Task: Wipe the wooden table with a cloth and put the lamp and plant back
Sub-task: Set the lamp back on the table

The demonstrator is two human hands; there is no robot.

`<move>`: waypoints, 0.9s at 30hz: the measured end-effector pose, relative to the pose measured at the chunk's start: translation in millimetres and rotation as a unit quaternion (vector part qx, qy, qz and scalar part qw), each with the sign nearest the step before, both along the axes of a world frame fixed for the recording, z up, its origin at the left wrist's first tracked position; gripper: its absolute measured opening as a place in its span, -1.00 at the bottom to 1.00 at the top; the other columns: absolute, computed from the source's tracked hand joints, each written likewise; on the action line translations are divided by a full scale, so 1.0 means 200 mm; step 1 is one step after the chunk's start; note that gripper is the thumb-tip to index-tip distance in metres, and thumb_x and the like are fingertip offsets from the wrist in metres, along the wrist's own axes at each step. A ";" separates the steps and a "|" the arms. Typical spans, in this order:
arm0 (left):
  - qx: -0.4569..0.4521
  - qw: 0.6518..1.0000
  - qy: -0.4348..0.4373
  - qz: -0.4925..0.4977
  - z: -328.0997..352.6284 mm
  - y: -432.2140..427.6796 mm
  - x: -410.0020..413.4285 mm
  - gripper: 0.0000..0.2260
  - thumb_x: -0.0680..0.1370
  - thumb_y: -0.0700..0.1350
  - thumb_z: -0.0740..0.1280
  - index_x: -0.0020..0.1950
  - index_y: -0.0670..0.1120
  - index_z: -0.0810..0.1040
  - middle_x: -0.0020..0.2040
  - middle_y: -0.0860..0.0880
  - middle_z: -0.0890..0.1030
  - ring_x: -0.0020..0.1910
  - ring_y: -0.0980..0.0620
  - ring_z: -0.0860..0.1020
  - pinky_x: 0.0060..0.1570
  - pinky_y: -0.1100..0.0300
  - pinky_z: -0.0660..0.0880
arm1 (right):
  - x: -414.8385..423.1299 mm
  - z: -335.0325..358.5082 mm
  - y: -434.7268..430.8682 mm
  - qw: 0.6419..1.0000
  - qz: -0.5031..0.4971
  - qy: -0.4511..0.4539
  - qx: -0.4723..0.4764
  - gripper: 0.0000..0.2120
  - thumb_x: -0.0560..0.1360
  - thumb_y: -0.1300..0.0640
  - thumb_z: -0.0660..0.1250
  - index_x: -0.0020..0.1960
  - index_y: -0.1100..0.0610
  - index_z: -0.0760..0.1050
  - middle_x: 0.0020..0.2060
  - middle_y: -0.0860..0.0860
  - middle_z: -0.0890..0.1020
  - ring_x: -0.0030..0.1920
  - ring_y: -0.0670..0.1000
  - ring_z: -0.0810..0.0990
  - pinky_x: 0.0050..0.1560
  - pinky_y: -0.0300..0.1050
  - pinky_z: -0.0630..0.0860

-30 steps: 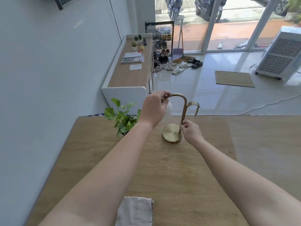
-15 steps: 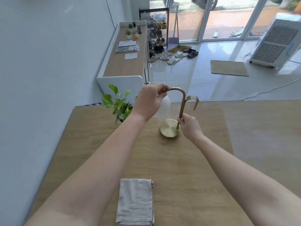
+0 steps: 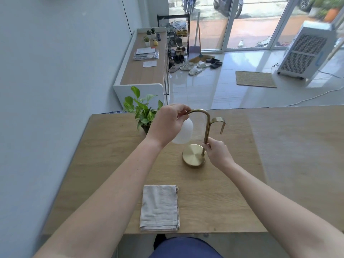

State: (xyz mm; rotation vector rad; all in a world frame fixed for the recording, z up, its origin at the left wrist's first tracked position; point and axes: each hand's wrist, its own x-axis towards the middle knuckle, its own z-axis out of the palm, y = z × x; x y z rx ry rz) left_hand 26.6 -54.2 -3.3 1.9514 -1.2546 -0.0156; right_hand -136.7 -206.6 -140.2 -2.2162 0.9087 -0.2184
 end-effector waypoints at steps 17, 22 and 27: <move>0.000 1.000 0.015 -0.013 -0.04 0.12 -0.16 -0.81 0.61 -0.19 0.50 0.21 -0.05 0.74 0.05 0.07 0.75 0.04 0.11 0.69 0.17 0.04 0.64 | -0.16 -0.04 0.10 1.000 -0.010 0.018 -0.002 -0.85 0.70 0.07 0.30 0.01 0.09 0.59 -0.17 -0.03 0.68 -0.11 0.09 0.63 -0.07 0.05 0.55; 0.003 1.000 0.013 -0.026 -0.06 0.09 -0.19 -0.81 0.62 -0.14 0.49 0.23 -0.01 0.74 0.06 0.10 0.75 0.05 0.15 0.68 0.15 0.04 0.65 | -0.20 -0.05 0.09 1.000 -0.017 0.010 0.004 -0.86 0.70 0.08 0.31 0.04 0.10 0.60 -0.16 -0.02 0.68 -0.09 0.10 0.63 -0.03 0.06 0.57; -0.005 0.999 0.017 -0.028 -0.06 0.08 -0.21 -0.80 0.63 -0.16 0.49 0.25 -0.05 0.74 0.07 0.08 0.75 0.06 0.15 0.69 0.16 0.06 0.65 | -0.25 -0.06 0.08 1.000 -0.006 0.009 0.001 -0.88 0.71 0.08 0.30 0.04 0.06 0.58 -0.15 -0.06 0.69 -0.10 0.07 0.64 -0.06 0.03 0.53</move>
